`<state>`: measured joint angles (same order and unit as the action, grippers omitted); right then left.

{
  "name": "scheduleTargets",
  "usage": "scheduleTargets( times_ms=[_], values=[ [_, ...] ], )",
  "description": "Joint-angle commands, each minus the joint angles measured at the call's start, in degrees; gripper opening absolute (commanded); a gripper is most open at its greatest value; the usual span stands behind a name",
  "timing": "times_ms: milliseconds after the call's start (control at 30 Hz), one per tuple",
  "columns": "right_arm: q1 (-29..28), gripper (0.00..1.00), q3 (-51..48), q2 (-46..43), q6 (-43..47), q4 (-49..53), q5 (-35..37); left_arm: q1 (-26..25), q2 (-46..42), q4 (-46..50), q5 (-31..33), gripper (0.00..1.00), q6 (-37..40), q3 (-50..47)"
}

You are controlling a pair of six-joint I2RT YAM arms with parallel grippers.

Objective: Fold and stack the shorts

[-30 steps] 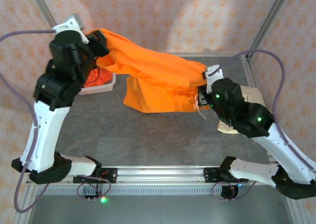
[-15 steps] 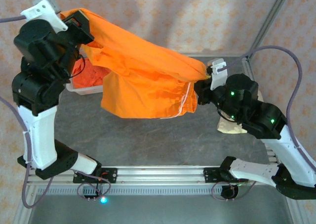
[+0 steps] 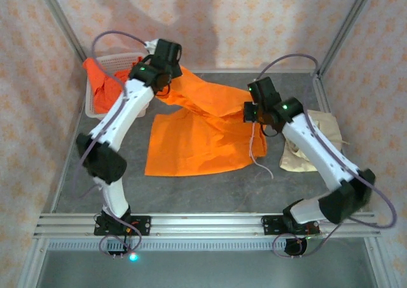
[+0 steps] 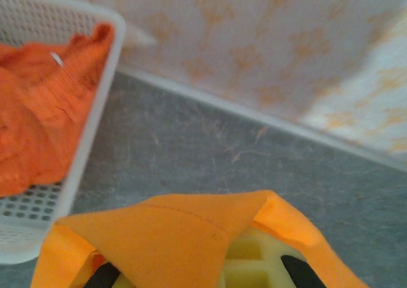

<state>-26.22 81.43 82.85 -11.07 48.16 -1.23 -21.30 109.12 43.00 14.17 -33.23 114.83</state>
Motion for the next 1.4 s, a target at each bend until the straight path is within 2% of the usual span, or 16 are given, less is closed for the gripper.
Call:
scheduleTargets(
  times_ms=[0, 100, 167, 300, 333, 367, 400, 500, 567, 633, 733, 933, 1133, 1367],
  values=[
    [4.9, 0.00, 3.7, 7.8, -0.9, -2.8, -5.2, 0.8, 6.1, -4.5, -0.6, 0.07, -3.2, 5.0],
    [8.8, 0.01, 10.7, 18.1, -1.1, -1.3, -7.4, 0.8, 14.5, -2.6, -1.2, 0.17, -2.5, 14.6],
    [11.3, 0.06, 15.4, 24.1, -1.9, -0.8, -9.4, 0.9, 18.9, -0.7, -1.8, 0.27, -1.9, 21.2],
    [16.1, 0.17, 23.7, 32.5, -5.4, 0.0, -12.2, 0.9, 21.4, 0.5, -3.3, 0.45, -2.1, 26.8],
    [17.3, 0.22, 25.7, 34.3, -6.8, 0.3, -12.7, 0.9, 20.8, 0.5, -3.9, 0.51, -2.3, 26.4],
    [18.7, 0.33, 27.8, 36.0, -7.9, 0.4, -13.6, 0.9, 19.6, 0.1, -4.6, 0.58, -2.4, 25.3],
    [19.8, 0.41, 29.4, 37.2, -9.1, 0.7, -14.3, 0.9, 18.4, -0.3, -5.2, 0.62, -2.4, 23.9],
    [23.5, 0.67, 32.2, 39.7, -13.6, -0.5, -17.5, 0.9, 11.7, -3.1, -6.3, 0.74, -2.7, 15.1],
    [25.7, 0.75, 32.0, 40.0, -17.0, -2.2, -19.2, 0.9, 5.8, -6.5, -7.0, 0.83, -3.3, 5.5],
    [26.8, 0.75, 30.5, 39.2, -19.0, -3.7, -19.9, 0.8, -1.9, -10.4, -7.9, 0.88, -4.8, -5.9],
    [26.0, 0.78, 26.1, 35.8, -16.8, -7.2, -21.0, 0.4, -11.1, -14.8, -9.7, 0.95, -7.3, -20.8],
    [20.4, 0.84, 13.4, 23.8, -10.9, -12.1, -22.1, -3.1, -21.8, -23.8, -12.5, 1.00, -12.0, -45.9],
    [14.3, 0.87, -1.7, 12.5, -9.6, -16.2, -23.5, -7.5, -22.7, -30.9, -12.4, 1.00, -15.5, -60.2],
    [8.1, 0.89, -14.4, 9.0, -9.1, -18.6, -23.8, -8.6, -18.9, -36.5, -12.1, 1.00, -18.1, -68.1]
  ],
)
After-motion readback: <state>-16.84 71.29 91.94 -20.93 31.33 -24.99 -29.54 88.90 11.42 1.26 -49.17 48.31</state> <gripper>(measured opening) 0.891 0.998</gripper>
